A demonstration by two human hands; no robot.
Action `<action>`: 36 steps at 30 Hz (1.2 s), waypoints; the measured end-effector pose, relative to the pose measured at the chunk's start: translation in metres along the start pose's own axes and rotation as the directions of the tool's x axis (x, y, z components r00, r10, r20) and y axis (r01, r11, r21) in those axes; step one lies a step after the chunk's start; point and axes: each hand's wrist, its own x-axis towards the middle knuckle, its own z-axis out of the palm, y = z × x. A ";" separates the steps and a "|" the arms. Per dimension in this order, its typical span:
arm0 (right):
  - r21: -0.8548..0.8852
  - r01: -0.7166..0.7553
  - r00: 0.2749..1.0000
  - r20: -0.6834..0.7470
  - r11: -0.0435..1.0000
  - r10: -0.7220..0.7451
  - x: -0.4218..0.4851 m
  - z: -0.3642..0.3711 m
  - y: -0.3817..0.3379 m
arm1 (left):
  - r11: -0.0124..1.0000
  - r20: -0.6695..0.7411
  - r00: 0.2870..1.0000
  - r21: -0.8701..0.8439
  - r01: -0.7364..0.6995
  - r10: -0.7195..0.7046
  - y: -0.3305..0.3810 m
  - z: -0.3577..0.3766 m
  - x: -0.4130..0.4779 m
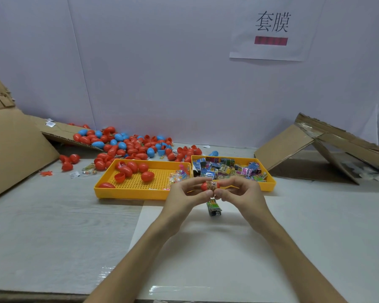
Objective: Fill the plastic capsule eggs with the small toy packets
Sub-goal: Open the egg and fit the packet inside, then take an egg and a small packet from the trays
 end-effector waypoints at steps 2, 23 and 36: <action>0.001 -0.003 1.000 0.001 1.000 0.003 0.000 0.000 0.000 | 1.000 -0.006 1.000 0.016 -0.002 0.002 0.000 0.000 0.000; 0.716 -0.099 0.835 -0.318 0.691 0.449 0.099 -0.121 -0.074 | 0.508 0.360 0.923 0.775 -0.376 0.134 -0.025 0.000 0.000; -0.244 -0.211 0.977 -0.021 0.947 0.212 0.027 -0.025 0.018 | 0.545 0.329 0.943 0.781 -0.306 0.058 -0.014 0.001 -0.001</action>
